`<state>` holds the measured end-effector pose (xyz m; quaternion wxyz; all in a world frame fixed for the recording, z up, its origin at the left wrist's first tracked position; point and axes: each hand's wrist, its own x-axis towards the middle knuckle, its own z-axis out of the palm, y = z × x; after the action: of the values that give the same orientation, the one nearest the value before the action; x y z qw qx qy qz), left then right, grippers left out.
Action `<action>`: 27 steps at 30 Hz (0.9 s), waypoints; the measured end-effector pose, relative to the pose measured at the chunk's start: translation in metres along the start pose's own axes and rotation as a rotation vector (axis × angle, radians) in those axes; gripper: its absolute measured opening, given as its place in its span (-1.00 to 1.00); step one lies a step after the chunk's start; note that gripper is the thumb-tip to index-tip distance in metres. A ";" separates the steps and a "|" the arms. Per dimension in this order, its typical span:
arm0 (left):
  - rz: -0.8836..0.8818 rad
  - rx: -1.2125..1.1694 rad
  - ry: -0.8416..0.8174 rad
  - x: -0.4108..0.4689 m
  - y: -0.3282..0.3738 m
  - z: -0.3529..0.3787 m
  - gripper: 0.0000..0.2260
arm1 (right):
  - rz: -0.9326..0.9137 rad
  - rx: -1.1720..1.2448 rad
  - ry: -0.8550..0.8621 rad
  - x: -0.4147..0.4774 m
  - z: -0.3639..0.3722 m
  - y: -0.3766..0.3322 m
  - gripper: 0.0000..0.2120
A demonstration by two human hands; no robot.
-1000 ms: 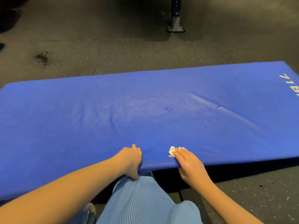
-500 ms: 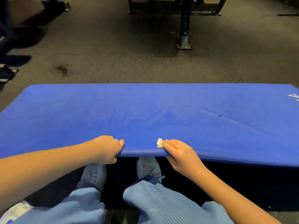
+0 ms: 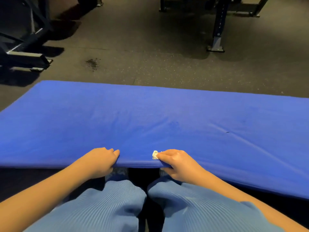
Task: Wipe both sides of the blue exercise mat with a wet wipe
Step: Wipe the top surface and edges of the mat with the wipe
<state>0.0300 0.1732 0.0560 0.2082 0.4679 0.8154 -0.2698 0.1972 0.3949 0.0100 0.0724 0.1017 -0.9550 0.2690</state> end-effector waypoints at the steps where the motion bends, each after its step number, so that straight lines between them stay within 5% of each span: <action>1: -0.014 -0.019 -0.005 -0.003 -0.002 0.004 -0.83 | -0.005 0.009 -0.030 0.004 0.001 0.000 -0.67; 14: -0.177 -0.117 -0.086 -0.018 -0.040 0.057 -0.75 | -0.068 0.005 -0.273 0.058 0.025 -0.024 -0.56; 21: -0.168 -0.196 -0.192 -0.002 -0.024 0.092 -0.62 | 0.061 0.198 -0.532 0.030 0.043 -0.011 -0.78; 27: -0.161 -0.281 -0.334 0.029 -0.034 0.063 -0.67 | 0.215 0.083 -0.377 0.005 0.037 0.030 -0.80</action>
<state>-0.0079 0.1384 -0.0016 0.3813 0.3164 0.8339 -0.2432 0.1825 0.4001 -0.0351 -0.1406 0.0504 -0.9452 0.2903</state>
